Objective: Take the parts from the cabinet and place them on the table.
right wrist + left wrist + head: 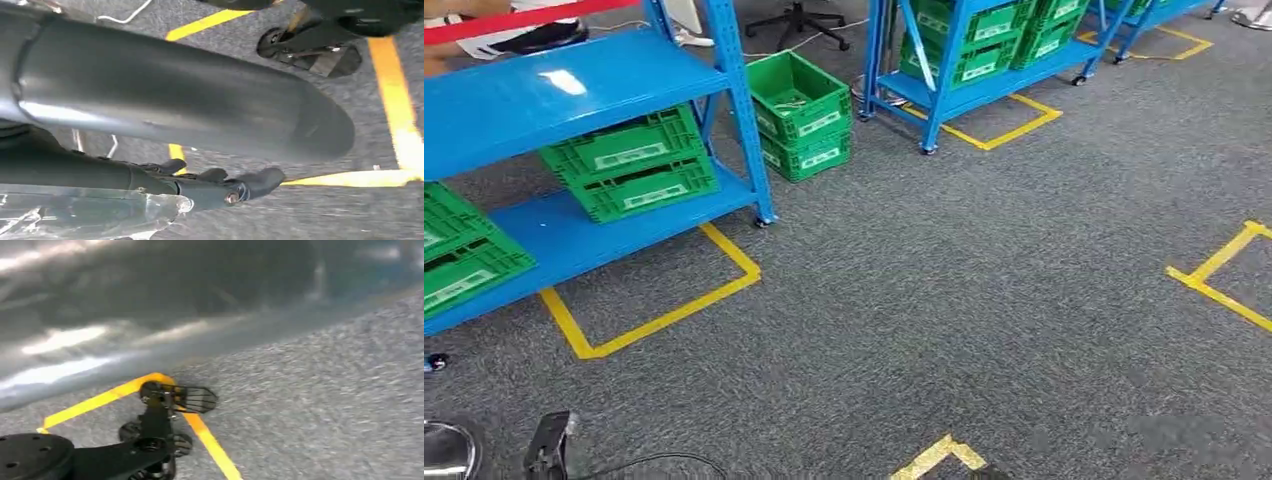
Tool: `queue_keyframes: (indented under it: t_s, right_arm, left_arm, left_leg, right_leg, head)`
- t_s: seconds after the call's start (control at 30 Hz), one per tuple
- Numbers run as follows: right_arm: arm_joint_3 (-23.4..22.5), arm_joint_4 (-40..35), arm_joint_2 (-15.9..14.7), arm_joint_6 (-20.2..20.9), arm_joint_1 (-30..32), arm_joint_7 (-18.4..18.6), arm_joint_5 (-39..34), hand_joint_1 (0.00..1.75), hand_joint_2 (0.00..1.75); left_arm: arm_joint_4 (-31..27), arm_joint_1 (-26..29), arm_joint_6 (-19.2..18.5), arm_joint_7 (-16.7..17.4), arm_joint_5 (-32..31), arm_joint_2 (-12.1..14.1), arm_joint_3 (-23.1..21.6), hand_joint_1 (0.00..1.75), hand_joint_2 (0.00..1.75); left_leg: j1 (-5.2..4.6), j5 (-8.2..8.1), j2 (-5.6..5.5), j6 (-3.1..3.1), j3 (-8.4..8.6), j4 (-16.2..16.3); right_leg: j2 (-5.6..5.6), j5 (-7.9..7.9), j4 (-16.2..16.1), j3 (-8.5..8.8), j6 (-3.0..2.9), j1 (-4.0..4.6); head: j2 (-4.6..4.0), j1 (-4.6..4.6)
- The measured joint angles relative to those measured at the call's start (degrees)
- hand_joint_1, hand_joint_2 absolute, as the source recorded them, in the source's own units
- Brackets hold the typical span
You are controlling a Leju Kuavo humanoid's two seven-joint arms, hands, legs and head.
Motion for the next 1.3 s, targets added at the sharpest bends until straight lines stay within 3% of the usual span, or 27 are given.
queue_keyframes:
  t_s: [0.03, 0.07, 0.1, 0.17, 0.23, 0.27, 0.37, 0.4, 0.43, 0.47, 0.53, 0.57, 0.7, 0.73, 0.77, 0.8, 0.9, 0.93, 0.97, 1.0, 1.07, 1.1, 1.13, 1.2, 1.23, 1.27, 1.3]
  right_arm:
    - [-0.02, 0.00, 0.00, 0.00, 0.14, 0.04, -0.09, 0.00, 0.00]
    - [-0.04, 0.00, -0.02, 0.00, 0.43, 0.20, -0.13, 0.00, 0.00]
    - [-0.02, 0.00, -0.02, 0.02, 0.65, 0.22, -0.13, 0.00, 0.00]
    - [-0.04, 0.00, -0.07, 0.00, 0.83, 0.20, -0.15, 0.00, 0.00]
    - [-0.09, 0.02, -0.11, 0.02, 0.93, 0.24, -0.20, 0.00, 0.00]
    - [-0.13, 0.09, -0.11, 0.09, 0.73, 0.28, -0.17, 0.00, 0.00]
    - [-0.13, 0.11, -0.13, 0.35, 0.73, 0.39, -0.11, 0.00, 0.00]
    - [-0.13, 0.11, -0.11, 0.42, 0.73, 0.39, -0.11, 0.00, 0.00]
    - [-0.13, 0.11, -0.18, 0.48, 0.74, 0.35, -0.11, 0.00, 0.00]
    - [-0.13, 0.11, -0.20, 0.52, 0.66, 0.33, -0.09, 0.00, 0.00]
    - [-0.13, 0.11, -0.20, 0.72, 0.53, 0.24, 0.00, 0.00, 0.00]
    - [-0.13, 0.11, -0.20, 0.77, 0.55, 0.20, 0.04, 0.00, 0.00]
    - [-0.13, 0.11, -0.20, 0.79, 0.56, 0.20, 0.04, 0.00, 0.00]
    - [-0.13, 0.11, -0.17, 1.03, 0.64, 0.20, 0.07, 0.00, 0.00]
    - [-0.13, 0.20, -0.11, 1.25, 0.76, 0.00, 0.09, 0.00, 0.00]
    - [-0.11, 0.33, -0.11, 1.29, 0.71, -0.07, 0.13, 0.00, 0.00]
    - [-0.15, 0.33, -0.15, 1.31, 0.72, -0.11, 0.24, 0.00, 0.00]
    - [-0.15, 0.33, -0.17, 1.31, 0.56, -0.13, 0.24, 0.00, 0.00]
    - [-0.15, 0.33, -0.15, 1.31, 0.33, -0.20, 0.24, 0.00, 0.00]
    - [-0.13, 0.41, -0.11, 1.35, 0.24, -0.22, 0.24, 0.00, 0.00]
    - [-0.07, 0.48, -0.07, 1.42, 0.23, -0.20, 0.26, 0.00, 0.00]
    - [-0.07, 0.48, -0.07, 1.42, 0.34, -0.15, 0.26, 0.00, 0.00]
    - [-0.07, 0.48, -0.07, 1.42, 0.38, -0.13, 0.28, 0.00, 0.00]
    - [-0.07, 0.48, -0.09, 1.42, 0.34, -0.13, 0.28, 0.00, 0.00]
    - [-0.07, 0.48, -0.09, 1.46, 0.30, -0.13, 0.28, 0.00, 0.00]
    - [-0.07, 0.48, -0.09, 1.55, 0.33, -0.15, 0.33, 0.00, 0.00]
    - [-0.02, 0.63, -0.04, 1.73, 0.30, -0.15, 0.37, 0.00, 0.00]
  left_arm:
    - [0.02, 0.00, 0.00, -0.11, 0.04, 0.02, -0.04, 0.00, 0.00]
    - [0.02, 0.16, 0.20, -0.11, 0.24, -0.02, -0.04, 0.00, 0.00]
    - [0.00, 0.34, 0.26, -0.11, 0.44, -0.09, -0.04, 0.00, 0.00]
    - [0.02, 0.48, 0.48, -0.11, 0.52, -0.39, -0.04, 0.00, 0.00]
    - [0.00, 0.52, 0.57, -0.11, 0.55, -0.48, -0.04, 0.00, 0.00]
    - [0.00, 0.56, 0.68, -0.06, 0.57, -0.48, -0.04, 0.00, 0.00]
    - [-0.02, 0.43, 0.55, -0.06, 0.52, -0.46, -0.30, 0.00, 0.00]
    - [-0.02, 0.43, 0.50, -0.04, 0.52, -0.48, -0.53, 0.00, 0.00]
    - [-0.02, 0.40, 0.44, -0.06, 0.52, -0.59, -0.68, 0.00, 0.00]
    - [-0.02, 0.35, 0.37, -0.07, 0.50, -0.57, -0.85, 0.00, 0.00]
    - [-0.02, 0.40, 0.74, -0.07, 0.48, -0.46, -1.05, 0.00, 0.00]
    - [-0.02, 0.47, 0.98, -0.04, 0.48, -0.42, -1.05, 0.00, 0.00]
    - [-0.02, 0.50, 1.09, -0.04, 0.42, -0.39, -1.07, 0.00, 0.00]
    - [-0.02, 0.69, 1.57, 0.15, 0.00, -0.37, -1.22, 0.00, 0.00]
    - [0.00, 0.75, 1.79, 0.37, -0.26, -0.35, -1.40, 0.00, 0.00]
    - [0.00, 0.56, 1.81, 0.37, -0.26, -0.31, -1.40, 0.00, 0.00]
    - [0.02, 0.57, 1.81, 0.57, -0.26, -0.39, -1.44, 0.00, 0.00]
    - [0.02, 0.53, 1.81, 0.57, -0.26, -0.42, -1.44, 0.00, 0.00]
    - [0.02, 0.53, 1.81, 0.57, -0.26, -0.44, -1.46, 0.00, 0.00]
    - [0.02, 0.43, 1.79, 0.57, -0.26, -0.44, -1.48, 0.00, 0.00]
    - [0.02, 0.11, 1.79, 0.57, -0.37, -0.42, -1.53, 0.00, 0.00]
    - [0.02, 0.13, 1.79, 0.57, -0.50, -0.44, -1.55, 0.00, 0.00]
    - [0.02, 0.25, 1.79, 0.57, -0.50, -0.44, -1.55, 0.00, 0.00]
    - [0.02, 0.37, 1.79, 0.57, -0.52, -0.53, -1.55, 0.00, 0.00]
    - [0.02, 0.35, 1.75, 0.57, -0.50, -0.63, -1.60, 0.00, 0.00]
    - [0.02, 0.33, 1.64, 0.57, -0.46, -0.68, -1.66, 0.00, 0.00]
    - [0.02, 0.20, 1.62, 0.50, -0.31, -0.68, -1.79, 0.00, 0.00]
  left_leg:
    - [-0.03, -0.41, -0.41, 0.06, 0.33, 0.03]
    - [-0.05, -0.85, -0.89, 0.04, 0.87, 0.03]
    - [-0.04, -1.36, -1.28, -0.04, 1.61, 0.04]
    - [0.19, -2.62, -1.92, -0.37, 3.52, 0.04]
    - [0.10, -4.15, -2.10, -1.10, 5.00, 0.07]
    - [0.03, -4.65, -2.27, -1.40, 5.32, 0.00]
    - [0.01, -4.35, -2.20, -2.53, 6.15, -0.46]
    - [0.01, -4.10, -2.05, -2.74, 5.49, 0.88]
    - [0.01, -3.43, -1.75, -2.97, 4.07, 3.92]
    - [0.02, -3.87, -1.71, -3.17, 1.30, 8.39]
    - [-0.05, -8.36, -1.71, -3.33, -3.76, 15.09]
    - [-0.06, -10.20, -1.71, -3.30, -5.21, 16.38]
    - [-0.06, -10.67, -1.71, -3.29, -5.61, 16.61]
    - [-0.07, -10.48, -1.68, -3.16, -6.99, 15.09]
    - [-0.66, 2.84, 2.14, -2.17, -5.09, 3.11]
    - [-0.96, 3.38, 4.23, -2.07, -5.78, 0.90]
    - [-1.05, 3.60, 1.96, -1.58, -5.76, 1.59]
    - [-0.58, 3.77, 1.16, -1.30, -5.46, 1.21]
    - [-0.30, 3.73, 0.56, -1.03, -5.08, 1.18]
    - [-0.22, 3.54, 0.11, -0.67, -4.95, 1.19]
    - [-0.21, 3.26, -1.45, -0.27, -4.81, 1.20]
    - [-0.21, 3.12, -2.28, -0.21, -4.69, 1.22]
    - [-0.19, 2.94, -3.14, -0.26, -4.53, 1.23]
    - [-0.07, 2.62, -4.84, -0.52, -3.98, 1.25]
    - [0.06, 2.44, -5.67, -0.78, -3.65, 1.26]
    - [0.13, 2.28, -6.36, -1.08, -3.56, 1.26]
    - [-0.13, 2.19, -7.02, -1.36, -3.63, 1.59]
  right_leg:
    - [0.31, -1.53, 4.31, -3.23, 0.10, 0.02]
    - [0.36, -1.58, 6.39, -5.47, 0.07, 0.01]
    - [0.36, -0.15, 5.66, -6.24, -0.03, 0.02]
    - [0.35, 4.94, -1.62, -4.74, -0.21, -0.01]
    - [0.22, 12.44, -9.93, -3.22, -0.22, -0.05]
    - [0.35, 10.10, -9.87, -2.95, -1.03, 0.05]
    - [0.60, 10.53, -10.17, -1.94, -2.27, 0.26]
    - [0.70, 10.35, -10.64, -1.05, -2.61, -0.05]
    - [0.57, 10.20, -10.90, -0.31, -2.78, -0.05]
    - [0.38, 10.00, -11.09, 0.27, -3.00, -0.03]
    - [0.24, 9.13, -11.14, 1.15, -3.35, 0.03]
    - [0.14, 8.76, -11.14, 1.59, -3.45, 0.06]
    - [0.11, 8.61, -11.14, 1.74, -3.46, 0.08]
    - [-0.34, 7.48, -11.15, 3.18, -3.51, 0.13]
    - [-1.76, 5.45, -11.40, 4.70, -3.14, 0.24]
    - [-2.10, 4.58, -10.45, 6.05, -2.87, 0.69]
    - [-4.42, 3.00, -11.60, 6.62, -1.85, 0.90]
    - [-4.74, 2.67, -11.57, 7.20, -1.43, 0.89]
    - [-2.25, 1.87, -10.64, 7.21, -1.06, 0.75]
    - [-0.51, 0.02, -7.93, 5.85, -0.88, 0.63]
    - [0.31, -4.48, 1.61, 0.68, -0.59, 0.35]
    - [0.35, -5.42, 5.46, -1.90, -0.50, 0.34]
    - [0.35, -4.64, 6.59, -3.37, -0.51, 0.32]
    - [0.57, 0.87, 1.10, -2.37, -0.60, 0.16]
    - [1.39, 4.44, -4.39, -0.46, -0.64, 0.01]
    - [3.86, 7.01, -9.20, 1.13, -0.50, -0.37]
    - [4.83, 6.61, -9.84, 1.36, -0.61, -0.38]
  head:
    - [0.00, 0.09]
    - [0.00, 0.11]
    - [0.00, 0.15]
    - [0.00, 0.13]
    - [0.00, 0.44]
    - [0.00, 0.57]
    - [0.00, 0.48]
    - [0.00, 0.35]
    - [0.00, 0.33]
    - [0.00, 0.18]
    - [0.00, 0.17]
    - [0.00, 0.17]
    - [0.00, 0.17]
    - [0.00, 0.18]
    - [0.00, 0.17]
    - [0.00, -0.19]
    - [0.00, -0.18]
    - [0.00, -0.17]
    - [0.00, 0.11]
    - [0.00, 0.15]
    - [0.00, 0.11]
    - [0.00, 0.13]
    - [0.00, 0.13]
    - [0.00, 0.13]
    - [0.00, 0.11]
    - [0.00, 0.18]
    - [0.00, 0.11]
